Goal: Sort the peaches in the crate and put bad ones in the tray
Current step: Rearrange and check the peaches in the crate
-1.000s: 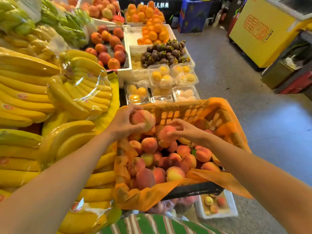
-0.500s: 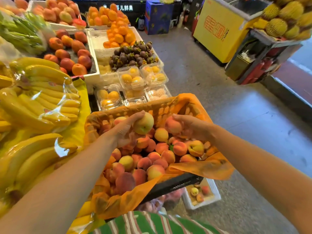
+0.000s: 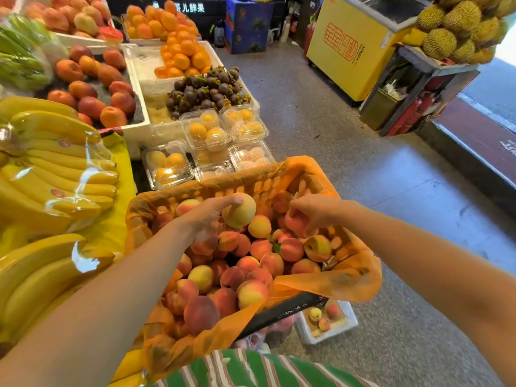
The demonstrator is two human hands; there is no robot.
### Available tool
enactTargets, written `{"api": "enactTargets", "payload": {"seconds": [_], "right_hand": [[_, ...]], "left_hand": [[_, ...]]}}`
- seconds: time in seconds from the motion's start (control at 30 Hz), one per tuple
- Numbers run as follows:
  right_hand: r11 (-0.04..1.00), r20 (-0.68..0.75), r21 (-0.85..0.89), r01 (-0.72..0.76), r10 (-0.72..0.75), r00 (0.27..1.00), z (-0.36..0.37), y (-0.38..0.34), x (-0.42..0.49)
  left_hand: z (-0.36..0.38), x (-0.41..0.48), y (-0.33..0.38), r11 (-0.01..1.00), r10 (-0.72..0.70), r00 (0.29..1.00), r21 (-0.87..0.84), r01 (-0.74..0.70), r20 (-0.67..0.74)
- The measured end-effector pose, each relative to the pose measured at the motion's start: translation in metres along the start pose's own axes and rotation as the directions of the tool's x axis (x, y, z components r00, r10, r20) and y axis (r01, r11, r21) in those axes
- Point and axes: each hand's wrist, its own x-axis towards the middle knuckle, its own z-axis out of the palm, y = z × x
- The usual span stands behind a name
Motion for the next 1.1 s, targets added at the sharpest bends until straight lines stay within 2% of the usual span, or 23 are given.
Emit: {"api": "enactTargets", "payload": {"seconds": [0.1, 0.17, 0.3, 0.5, 0.57, 0.6, 0.63, 0.67, 0.7, 0.73, 0.8, 0.9, 0.93, 0.97, 1.03, 1.07, 1.1], "right_hand": [[0.995, 0.067, -0.093, 0.045, -0.039, 0.997, 0.003, -0.001, 0.007], [0.988, 0.057, -0.135, 0.073, -0.066, 0.996, 0.003, -0.001, 0.010], [0.990, 0.036, -0.106, 0.091, -0.087, 0.996, 0.007, 0.000, 0.013], [0.986, 0.037, 0.165, 0.019, -0.026, 0.999, 0.002, -0.005, 0.012], [0.938, -0.049, 0.341, 0.054, -0.039, 0.998, -0.004, -0.009, 0.008], [0.856, -0.108, 0.510, 0.084, -0.033, 0.994, -0.007, -0.012, 0.005], [0.730, -0.150, 0.673, 0.119, -0.023, 0.988, -0.011, -0.016, 0.001], [0.604, -0.174, 0.782, 0.154, -0.025, 0.984, -0.014, -0.020, -0.002], [0.533, -0.193, 0.827, 0.181, -0.035, 0.981, -0.016, -0.024, -0.003], [0.521, -0.204, 0.830, 0.198, -0.046, 0.978, -0.015, -0.028, -0.003], [0.577, -0.251, 0.783, 0.232, -0.049, 0.967, -0.012, -0.034, 0.002], [0.664, -0.303, 0.712, 0.229, -0.004, 0.953, -0.010, -0.030, 0.007], [0.688, -0.299, 0.695, 0.209, 0.013, 0.954, -0.010, -0.027, 0.008], [0.730, -0.295, 0.658, 0.183, 0.027, 0.955, -0.011, -0.022, 0.007], [0.840, -0.285, 0.530, 0.120, 0.043, 0.958, -0.012, -0.013, 0.008], [0.887, -0.271, 0.454, 0.082, 0.050, 0.961, -0.012, -0.008, 0.010], [0.921, -0.254, 0.386, 0.047, 0.057, 0.965, -0.011, -0.005, 0.012]], "left_hand": [[-0.001, 0.002, 0.001, 1.000, -0.019, 1.000, -0.018, 0.019, -0.008], [-0.001, 0.002, 0.004, 0.997, -0.045, 0.999, -0.055, 0.045, 0.000], [-0.005, 0.009, 0.004, 0.986, -0.066, 0.997, -0.148, 0.073, 0.049], [0.006, 0.021, 0.002, 0.978, -0.053, 0.996, -0.196, 0.066, 0.074], [0.010, 0.024, 0.001, 0.982, -0.044, 0.998, -0.179, 0.052, 0.048], [0.011, 0.025, 0.000, 0.985, -0.041, 0.998, -0.167, 0.047, 0.036], [0.012, 0.027, 0.000, 0.987, -0.044, 0.999, -0.153, 0.048, 0.029], [0.014, 0.027, 0.000, 0.989, -0.049, 0.998, -0.137, 0.053, 0.031], [0.016, 0.027, 0.001, 0.991, -0.051, 0.998, -0.122, 0.055, 0.038], [0.020, 0.026, 0.002, 0.993, -0.050, 0.997, -0.109, 0.055, 0.053], [0.028, 0.024, 0.004, 0.997, -0.039, 0.995, -0.063, 0.045, 0.093], [0.033, 0.022, 0.007, 0.989, 0.005, 0.999, 0.147, -0.010, 0.032], [0.030, 0.021, 0.008, 0.953, 0.070, 0.997, 0.296, -0.062, -0.019], [0.025, 0.021, 0.009, 0.854, 0.177, 0.982, 0.505, -0.122, -0.061], [0.007, 0.017, 0.008, 0.472, 0.442, 0.894, 0.867, -0.160, -0.076], [-0.002, 0.014, 0.007, 0.296, 0.546, 0.836, 0.946, -0.135, -0.052], [-0.010, 0.010, 0.005, 0.172, 0.619, 0.784, 0.980, -0.095, -0.033]]}}
